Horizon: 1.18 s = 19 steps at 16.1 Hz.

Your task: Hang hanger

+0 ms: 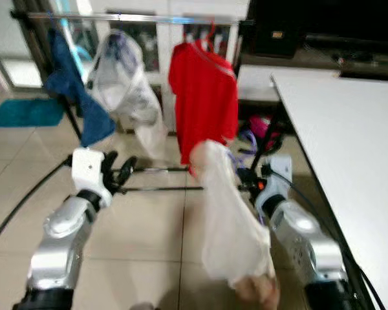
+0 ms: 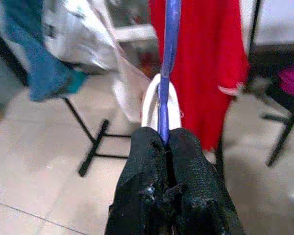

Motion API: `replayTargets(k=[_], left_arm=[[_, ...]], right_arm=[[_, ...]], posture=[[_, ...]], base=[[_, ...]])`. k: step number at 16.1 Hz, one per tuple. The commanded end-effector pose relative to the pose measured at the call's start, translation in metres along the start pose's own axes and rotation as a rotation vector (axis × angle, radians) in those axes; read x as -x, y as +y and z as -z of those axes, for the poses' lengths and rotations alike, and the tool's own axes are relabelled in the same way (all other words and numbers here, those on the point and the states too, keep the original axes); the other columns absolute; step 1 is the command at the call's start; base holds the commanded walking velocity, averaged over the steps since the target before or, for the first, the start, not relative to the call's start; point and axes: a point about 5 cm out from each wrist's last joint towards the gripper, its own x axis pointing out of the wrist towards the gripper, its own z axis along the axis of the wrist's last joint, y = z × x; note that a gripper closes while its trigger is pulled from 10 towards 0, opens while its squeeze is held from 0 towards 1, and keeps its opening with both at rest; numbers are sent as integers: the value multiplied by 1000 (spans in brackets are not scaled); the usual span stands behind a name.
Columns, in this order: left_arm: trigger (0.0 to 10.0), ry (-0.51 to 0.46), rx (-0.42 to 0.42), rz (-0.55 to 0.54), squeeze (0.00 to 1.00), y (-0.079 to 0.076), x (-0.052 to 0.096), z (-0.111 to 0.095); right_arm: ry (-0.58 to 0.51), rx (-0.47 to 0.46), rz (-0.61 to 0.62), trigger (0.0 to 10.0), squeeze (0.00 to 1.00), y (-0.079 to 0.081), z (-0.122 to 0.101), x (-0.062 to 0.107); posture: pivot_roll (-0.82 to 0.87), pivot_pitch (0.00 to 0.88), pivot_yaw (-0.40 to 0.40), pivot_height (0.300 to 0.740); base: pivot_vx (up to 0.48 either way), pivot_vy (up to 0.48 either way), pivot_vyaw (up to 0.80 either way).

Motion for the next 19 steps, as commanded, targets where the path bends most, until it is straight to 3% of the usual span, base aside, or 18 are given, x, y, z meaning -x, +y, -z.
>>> replayTargets(k=[1, 5, 8, 12, 17, 19], left_arm=[[10000, 15, -31, -14, 0, -2, 0, 1], [10000, -6, -11, -25, 0, -10, -5, -3], [10000, 6, -20, -11, 0, -14, -5, -1], [10000, 3, -27, -20, 0, -13, -3, -2], [10000, -2, -68, 10, 0, -19, -4, -7], [10000, 4, -84, 35, 0, -21, -4, -8]], right_arm=[[-81, 24, -5, 10000, 0, 6, -20, -7], [-177, 43, 32, 10000, 0, 15, -35, -14], [-244, 60, 15, 10000, 0, 20, -49, -10], [-251, 49, -50, 10000, 0, 25, -50, -8], [-253, 60, -35, 10000, 0, 29, -51, -8], [-250, 105, -24, 10000, 0, 29, -53, -9]], posture=[[-16, 0, -28, 740], [-15, 0, -16, 740], [-17, 0, -2, 740], [-10, 0, -13, 740], [-7, 0, -16, 740], [-8, 0, -10, 740]], base=[[371, 0, 781], [398, 0, 195], [407, 0, 0], [401, 0, 0], [400, 0, 0], [399, 0, 0]])
